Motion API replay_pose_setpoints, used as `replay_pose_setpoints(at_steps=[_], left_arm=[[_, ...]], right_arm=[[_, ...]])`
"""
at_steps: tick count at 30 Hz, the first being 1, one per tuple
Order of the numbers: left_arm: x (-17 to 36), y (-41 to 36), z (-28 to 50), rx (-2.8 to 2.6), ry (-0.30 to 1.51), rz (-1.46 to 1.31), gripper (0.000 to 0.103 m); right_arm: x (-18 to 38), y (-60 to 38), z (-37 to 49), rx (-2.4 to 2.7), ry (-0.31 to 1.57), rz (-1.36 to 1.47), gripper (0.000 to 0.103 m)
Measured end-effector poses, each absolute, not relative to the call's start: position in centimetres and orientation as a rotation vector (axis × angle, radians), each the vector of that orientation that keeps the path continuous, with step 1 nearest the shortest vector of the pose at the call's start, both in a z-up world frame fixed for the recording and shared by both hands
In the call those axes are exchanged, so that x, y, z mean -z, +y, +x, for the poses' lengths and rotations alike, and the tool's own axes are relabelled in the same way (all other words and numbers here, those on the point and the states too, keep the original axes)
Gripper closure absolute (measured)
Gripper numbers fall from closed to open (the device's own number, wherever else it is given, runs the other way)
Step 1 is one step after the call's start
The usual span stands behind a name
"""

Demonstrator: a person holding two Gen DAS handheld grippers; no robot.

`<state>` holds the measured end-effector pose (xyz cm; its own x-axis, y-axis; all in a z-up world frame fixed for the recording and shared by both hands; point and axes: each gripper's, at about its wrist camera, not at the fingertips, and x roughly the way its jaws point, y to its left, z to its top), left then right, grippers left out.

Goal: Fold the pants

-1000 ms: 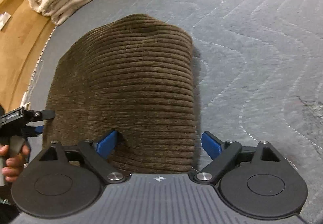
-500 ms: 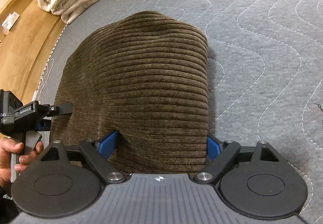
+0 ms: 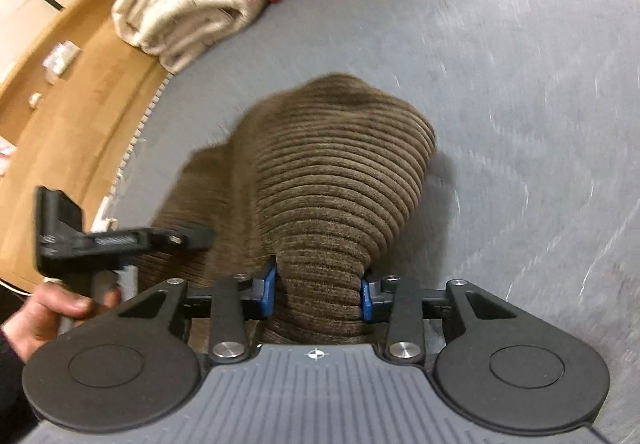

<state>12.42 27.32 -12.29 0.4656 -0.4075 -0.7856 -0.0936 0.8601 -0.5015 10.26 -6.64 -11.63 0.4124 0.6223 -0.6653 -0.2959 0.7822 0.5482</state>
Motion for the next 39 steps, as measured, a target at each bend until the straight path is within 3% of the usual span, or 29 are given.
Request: replay_pose_setpoints(at_steps=[7,8,9,11,12,14,18,20,22,23,25,28,31,32,35,37,39], left_arm=[[7.3,21.4,16.8,0.325,0.854,-0.573,0.057],[7.1,20.6,17.4,0.333,0.837,-0.571,0.052],[7.2,19.8,18.1,0.321,0.834,-0.567,0.04],[7.4,18.7,19.0,0.136,0.848,-0.484,0.029],[7.5,18.5,19.1,0.045,0.843,-0.46,0.03],[7.1,18.2,19.3,0.013,0.824,-0.455,0.04],[5.5,14.1,18.8,0.204,0.782,-0.318,0.048],[6.7,11.7,18.8,0.276,0.854,-0.19,0.051],[10.5,9.6,19.3,0.194,1.047,0.019,0.063],[12.0,8.9,19.2,0.147,1.1,0.103,0.061],[11.9,8.5,19.0,0.113,1.097,0.095,0.063],[9.7,7.5,18.3,0.147,1.016,0.063,0.064],[11.1,7.5,17.7,0.143,1.067,0.108,0.063],[12.4,7.5,17.7,0.131,1.131,0.138,0.058],[11.2,7.8,17.0,0.111,1.13,0.105,0.057],[8.7,7.8,15.7,0.121,1.08,0.099,0.049],[5.9,7.9,13.9,0.113,0.996,0.105,0.021]], right_arm=[[5.5,-14.4,14.6,-0.588,0.791,0.291,0.064],[5.1,-15.7,15.1,-0.581,0.758,0.271,0.062],[5.1,-17.0,15.7,-0.559,0.734,0.257,0.06],[6.3,-19.2,16.9,-0.407,0.723,0.207,0.037],[7.2,-20.1,17.5,-0.263,0.757,0.168,0.035],[8.3,-21.8,18.4,-0.088,0.818,0.153,0.044],[7.7,-21.9,17.7,-0.225,0.813,0.191,0.045],[8.1,-21.3,17.2,-0.306,0.834,0.124,0.046],[10.2,-20.9,17.4,-0.336,0.958,0.054,0.046],[12.0,-20.5,17.9,-0.32,1.07,0.015,0.044],[12.6,-20.4,18.1,-0.313,1.102,0.013,0.039],[11.2,-20.7,17.3,-0.31,1.034,0.049,0.049],[12.2,-20.5,17.2,-0.286,1.08,-0.016,0.045],[12.7,-20.5,16.9,-0.27,1.1,-0.024,0.037],[11.8,-20.4,17.0,-0.246,1.103,0.013,0.037],[10.2,-19.5,16.5,-0.227,1.036,-0.002,0.037],[7.9,-19.3,15.1,-0.222,0.903,-0.019,0.037]])
